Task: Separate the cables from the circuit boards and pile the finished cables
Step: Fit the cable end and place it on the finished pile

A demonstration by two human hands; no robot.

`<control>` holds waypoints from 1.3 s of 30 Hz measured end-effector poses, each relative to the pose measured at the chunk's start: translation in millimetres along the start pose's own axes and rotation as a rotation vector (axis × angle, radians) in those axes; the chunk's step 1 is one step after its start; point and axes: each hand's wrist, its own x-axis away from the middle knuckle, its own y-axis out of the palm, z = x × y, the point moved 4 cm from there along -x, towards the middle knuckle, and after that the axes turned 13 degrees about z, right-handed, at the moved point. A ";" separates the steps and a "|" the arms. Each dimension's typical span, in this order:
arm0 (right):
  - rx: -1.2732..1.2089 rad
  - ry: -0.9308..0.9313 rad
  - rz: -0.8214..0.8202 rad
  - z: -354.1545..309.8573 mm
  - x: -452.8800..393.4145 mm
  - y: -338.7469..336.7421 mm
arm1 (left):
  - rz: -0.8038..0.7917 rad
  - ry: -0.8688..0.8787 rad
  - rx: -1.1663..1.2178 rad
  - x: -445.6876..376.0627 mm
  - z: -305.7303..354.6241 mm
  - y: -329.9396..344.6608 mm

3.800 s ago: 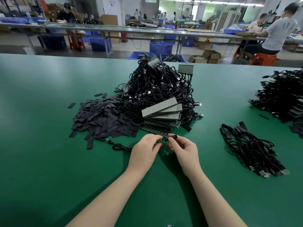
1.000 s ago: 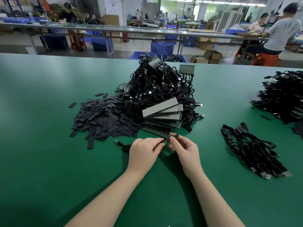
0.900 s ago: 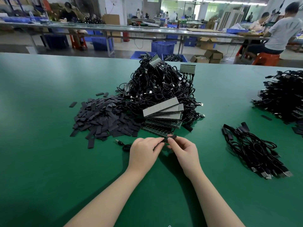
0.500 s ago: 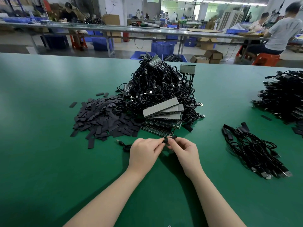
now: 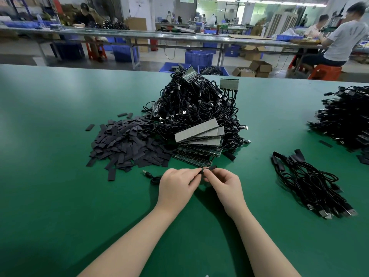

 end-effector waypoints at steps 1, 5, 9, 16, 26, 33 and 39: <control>-0.013 0.003 0.002 -0.3 -0.1 -0.3 | 0.004 0.007 0.001 -0.2 0.3 0.0; -0.017 0.000 -0.002 -1.1 0.3 -0.3 | 0.015 0.061 -0.020 0.2 0.8 1.2; 0.005 -0.010 -0.008 -1.3 0.8 0.2 | 0.014 0.061 -0.034 0.1 0.6 1.1; -0.058 0.015 0.053 -0.1 -0.3 -0.6 | 0.023 0.003 -0.010 -0.9 1.6 0.7; -0.009 0.000 0.014 2.4 -0.9 0.9 | 0.042 0.053 -0.009 0.3 0.7 1.1; 0.074 -0.020 -0.026 2.3 0.2 6.0 | 0.019 0.037 0.000 1.0 0.0 0.4; 0.051 -0.020 -0.005 1.8 0.3 2.8 | 0.013 0.039 0.007 0.2 -0.5 1.3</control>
